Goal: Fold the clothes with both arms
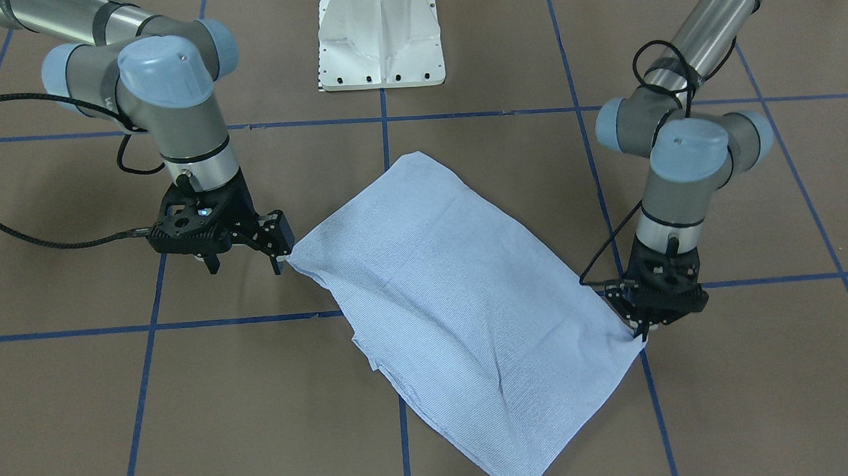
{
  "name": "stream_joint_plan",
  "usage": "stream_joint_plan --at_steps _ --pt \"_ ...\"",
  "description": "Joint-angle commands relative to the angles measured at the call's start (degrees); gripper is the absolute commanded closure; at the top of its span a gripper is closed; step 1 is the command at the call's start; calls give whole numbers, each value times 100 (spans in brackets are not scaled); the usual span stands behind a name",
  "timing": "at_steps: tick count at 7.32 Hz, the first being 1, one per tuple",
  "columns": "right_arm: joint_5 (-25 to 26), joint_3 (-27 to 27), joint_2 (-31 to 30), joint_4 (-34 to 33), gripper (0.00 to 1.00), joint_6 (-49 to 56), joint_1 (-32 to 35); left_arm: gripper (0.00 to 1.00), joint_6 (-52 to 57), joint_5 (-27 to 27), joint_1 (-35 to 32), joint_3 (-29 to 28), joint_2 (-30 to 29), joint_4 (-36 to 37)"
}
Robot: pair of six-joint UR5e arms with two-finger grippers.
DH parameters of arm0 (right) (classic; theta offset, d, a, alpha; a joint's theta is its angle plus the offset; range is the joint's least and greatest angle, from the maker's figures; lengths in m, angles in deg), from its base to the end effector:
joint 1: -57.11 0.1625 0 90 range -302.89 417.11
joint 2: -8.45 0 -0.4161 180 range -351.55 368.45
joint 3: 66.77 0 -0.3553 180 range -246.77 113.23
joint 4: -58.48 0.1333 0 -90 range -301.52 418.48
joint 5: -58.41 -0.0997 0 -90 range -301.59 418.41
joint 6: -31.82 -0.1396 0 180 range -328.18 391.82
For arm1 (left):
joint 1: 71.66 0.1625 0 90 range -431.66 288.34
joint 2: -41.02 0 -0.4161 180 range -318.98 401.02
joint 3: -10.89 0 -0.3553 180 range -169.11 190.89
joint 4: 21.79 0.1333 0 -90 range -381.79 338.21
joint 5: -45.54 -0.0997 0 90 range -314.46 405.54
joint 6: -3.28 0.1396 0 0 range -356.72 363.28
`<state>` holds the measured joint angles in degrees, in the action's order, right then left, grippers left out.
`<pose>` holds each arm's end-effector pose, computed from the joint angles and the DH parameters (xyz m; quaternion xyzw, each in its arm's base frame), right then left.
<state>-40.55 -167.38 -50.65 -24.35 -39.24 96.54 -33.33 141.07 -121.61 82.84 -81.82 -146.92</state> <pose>-0.4305 -0.4985 0.3002 0.1382 -0.3934 0.1299 0.8996 0.3842 -0.6433 0.4346 0.3035 0.2957 0.0475 0.9045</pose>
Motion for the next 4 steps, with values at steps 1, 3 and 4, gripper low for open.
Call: stream_joint_plan --at_steps 1,3,4 --pt "227 -344 21 -22 0 -643 -478 100 -22 -218 -226 -1887 -1169 -806" --pt "438 -686 300 -614 0 -962 -874 100 -460 -176 -226 -2702 -2023 -1004" --pt "500 -740 537 -950 0 -1258 -1024 1 -401 -167 -226 -2668 -1851 -1196"
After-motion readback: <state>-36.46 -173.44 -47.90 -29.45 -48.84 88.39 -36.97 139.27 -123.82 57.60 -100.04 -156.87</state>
